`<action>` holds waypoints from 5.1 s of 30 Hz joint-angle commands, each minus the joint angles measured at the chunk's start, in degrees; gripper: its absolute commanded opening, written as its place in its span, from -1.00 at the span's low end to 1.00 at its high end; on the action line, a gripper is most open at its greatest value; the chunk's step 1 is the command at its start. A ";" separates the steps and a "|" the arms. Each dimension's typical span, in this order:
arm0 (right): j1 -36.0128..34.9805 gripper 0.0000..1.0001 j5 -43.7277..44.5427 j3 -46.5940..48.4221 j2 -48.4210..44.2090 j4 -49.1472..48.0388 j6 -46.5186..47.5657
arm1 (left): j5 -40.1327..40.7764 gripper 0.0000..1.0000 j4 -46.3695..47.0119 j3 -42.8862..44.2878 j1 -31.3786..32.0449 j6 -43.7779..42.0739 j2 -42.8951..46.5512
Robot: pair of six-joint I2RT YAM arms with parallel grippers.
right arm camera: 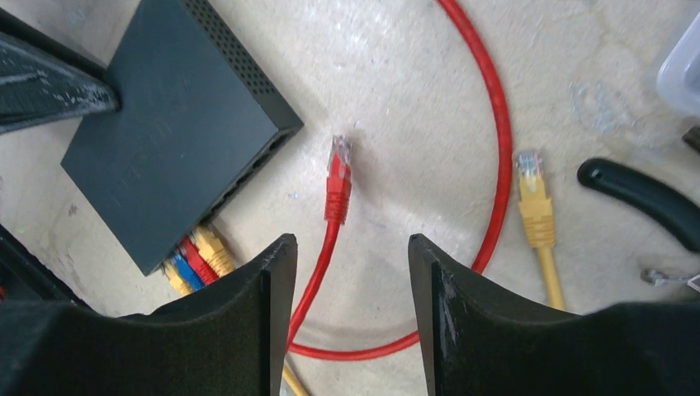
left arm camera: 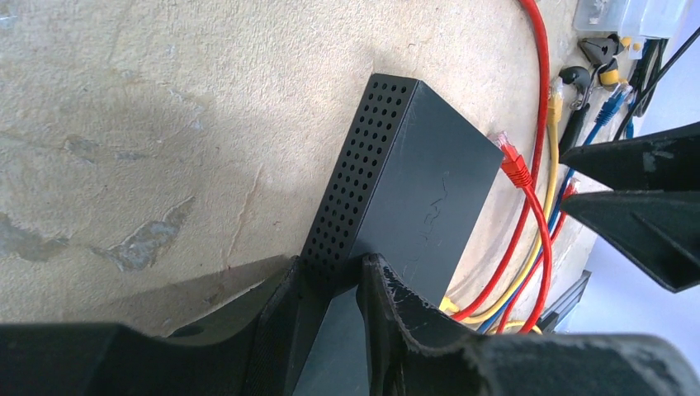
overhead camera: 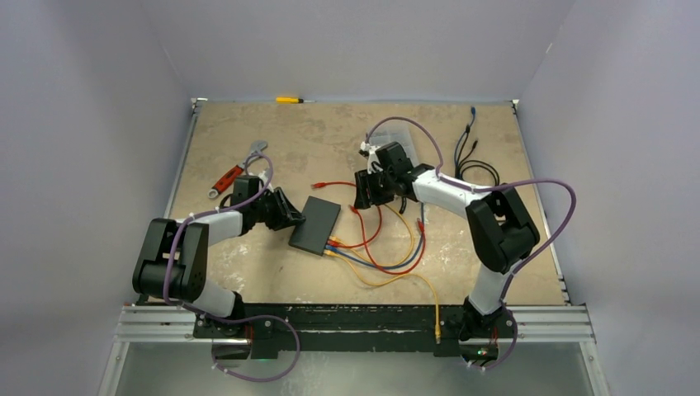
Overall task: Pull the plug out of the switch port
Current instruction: Pick up the connector from the center of the board, then place the connector at the corner of the board.
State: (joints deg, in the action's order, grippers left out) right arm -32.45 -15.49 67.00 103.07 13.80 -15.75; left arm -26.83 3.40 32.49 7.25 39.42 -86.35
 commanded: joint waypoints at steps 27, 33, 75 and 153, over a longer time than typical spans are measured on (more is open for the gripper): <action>-1.31 -0.30 -12.83 -6.37 -3.14 -3.31 -2.93 | 6.88 -0.36 -5.18 -2.96 -0.30 -3.47 -3.72; -1.52 -0.19 -13.65 -6.66 -2.59 -3.36 -2.89 | 6.87 -0.36 -5.24 -2.92 -0.30 -3.40 -3.35; -1.76 -1.00 -12.18 -2.65 -7.09 -4.74 -5.17 | 6.42 -0.36 -5.24 -3.53 -0.30 -3.63 -2.86; 36.64 -1.00 7.89 -11.07 -34.06 -5.01 -8.51 | 5.32 -0.33 -4.38 -3.70 -0.30 -3.48 -3.21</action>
State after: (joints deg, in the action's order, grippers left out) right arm 1.19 -5.72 56.45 68.99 11.20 -23.24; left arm -27.90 5.63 31.59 7.07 39.40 -86.94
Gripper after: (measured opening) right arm 0.015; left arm 0.339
